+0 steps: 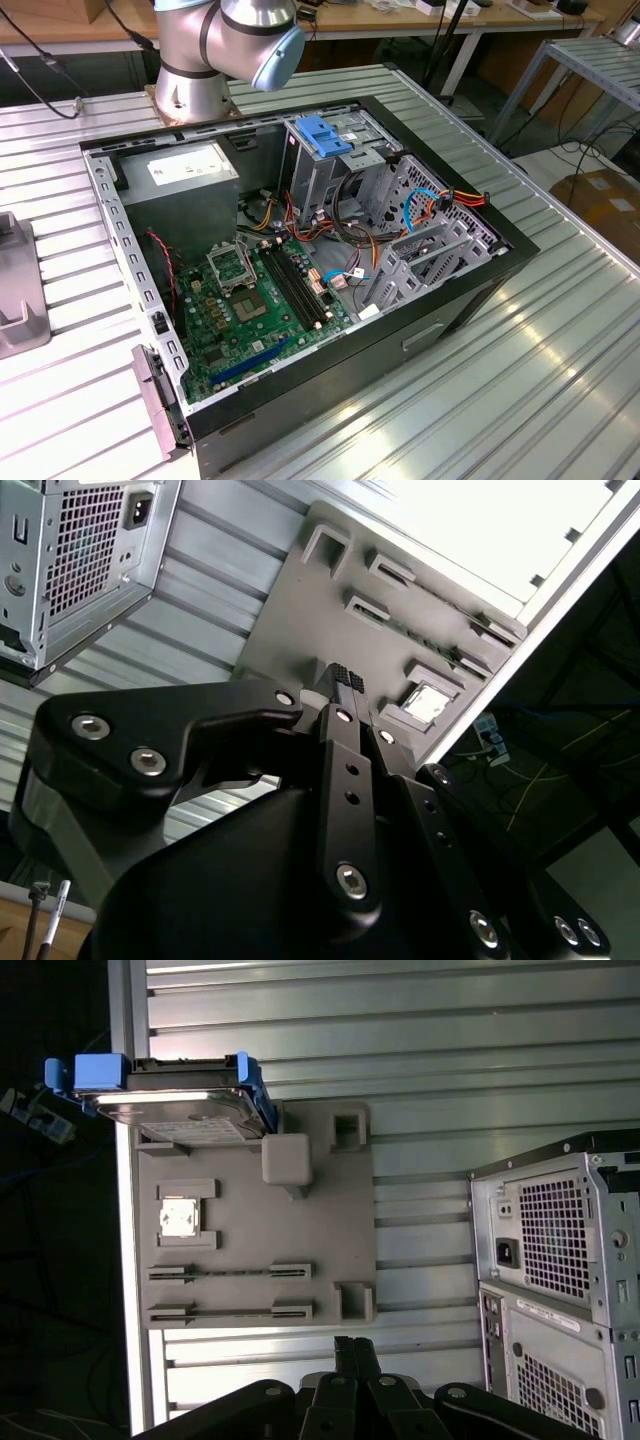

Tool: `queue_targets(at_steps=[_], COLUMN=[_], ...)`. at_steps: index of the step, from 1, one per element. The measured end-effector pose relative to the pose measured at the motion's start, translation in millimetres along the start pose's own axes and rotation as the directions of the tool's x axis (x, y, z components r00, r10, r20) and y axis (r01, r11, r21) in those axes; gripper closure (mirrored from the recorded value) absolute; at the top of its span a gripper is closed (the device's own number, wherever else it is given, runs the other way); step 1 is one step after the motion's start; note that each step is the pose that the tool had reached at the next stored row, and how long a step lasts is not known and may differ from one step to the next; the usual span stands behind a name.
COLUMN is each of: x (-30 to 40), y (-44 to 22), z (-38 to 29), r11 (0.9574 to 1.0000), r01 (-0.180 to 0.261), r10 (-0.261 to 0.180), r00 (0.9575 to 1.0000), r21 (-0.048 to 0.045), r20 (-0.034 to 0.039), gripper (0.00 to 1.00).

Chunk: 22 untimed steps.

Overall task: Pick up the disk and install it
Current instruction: 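Reach for the disk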

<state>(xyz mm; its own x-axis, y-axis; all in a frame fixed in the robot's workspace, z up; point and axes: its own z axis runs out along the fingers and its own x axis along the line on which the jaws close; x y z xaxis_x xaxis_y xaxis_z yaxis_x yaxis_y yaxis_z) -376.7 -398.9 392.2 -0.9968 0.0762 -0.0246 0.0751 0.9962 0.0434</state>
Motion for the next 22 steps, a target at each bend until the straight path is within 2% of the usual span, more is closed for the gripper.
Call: queue_targets(at_steps=[22], x=[6.4], y=[-0.5], z=[-0.2], r11=[1.0], r01=[0.0], r10=[0.0], r00=[1.0], r21=[0.0001], r20=[-0.0001], gripper=[0.9])
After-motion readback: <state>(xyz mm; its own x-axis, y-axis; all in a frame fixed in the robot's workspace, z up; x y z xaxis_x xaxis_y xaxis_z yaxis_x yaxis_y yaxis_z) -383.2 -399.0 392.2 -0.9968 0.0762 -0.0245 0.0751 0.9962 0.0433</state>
